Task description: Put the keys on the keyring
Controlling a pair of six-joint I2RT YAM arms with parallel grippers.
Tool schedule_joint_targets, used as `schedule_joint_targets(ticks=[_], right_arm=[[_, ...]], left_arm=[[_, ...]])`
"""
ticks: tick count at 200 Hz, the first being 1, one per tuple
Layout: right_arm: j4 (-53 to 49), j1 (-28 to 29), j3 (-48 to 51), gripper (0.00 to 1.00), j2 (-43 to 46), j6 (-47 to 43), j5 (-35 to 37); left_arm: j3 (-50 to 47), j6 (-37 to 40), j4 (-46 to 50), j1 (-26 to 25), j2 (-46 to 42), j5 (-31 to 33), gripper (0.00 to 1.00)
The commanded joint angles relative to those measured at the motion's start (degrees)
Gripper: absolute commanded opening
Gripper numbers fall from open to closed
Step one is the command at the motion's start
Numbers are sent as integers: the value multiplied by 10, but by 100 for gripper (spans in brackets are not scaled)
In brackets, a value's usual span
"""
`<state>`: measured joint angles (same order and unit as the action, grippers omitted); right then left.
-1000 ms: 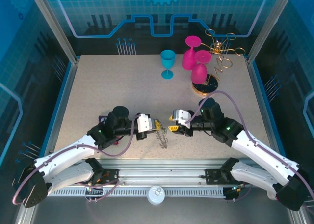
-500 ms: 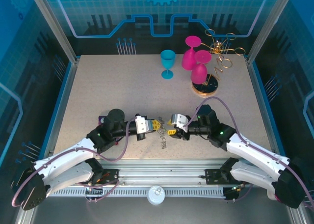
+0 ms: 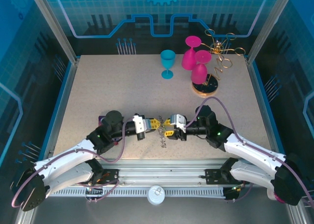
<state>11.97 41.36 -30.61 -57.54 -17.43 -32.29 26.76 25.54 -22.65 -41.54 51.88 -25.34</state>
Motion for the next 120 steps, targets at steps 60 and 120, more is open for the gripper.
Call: schedule_joint_targets(ticks=[60, 120], right_arm=[[111, 10, 23, 22, -15, 21, 35], [70, -1, 28, 5, 21, 1, 47]], left_arm=[[-10, -26, -61, -2, -14, -18, 0], [-13, -24, -55, 0, -22, -18, 0]])
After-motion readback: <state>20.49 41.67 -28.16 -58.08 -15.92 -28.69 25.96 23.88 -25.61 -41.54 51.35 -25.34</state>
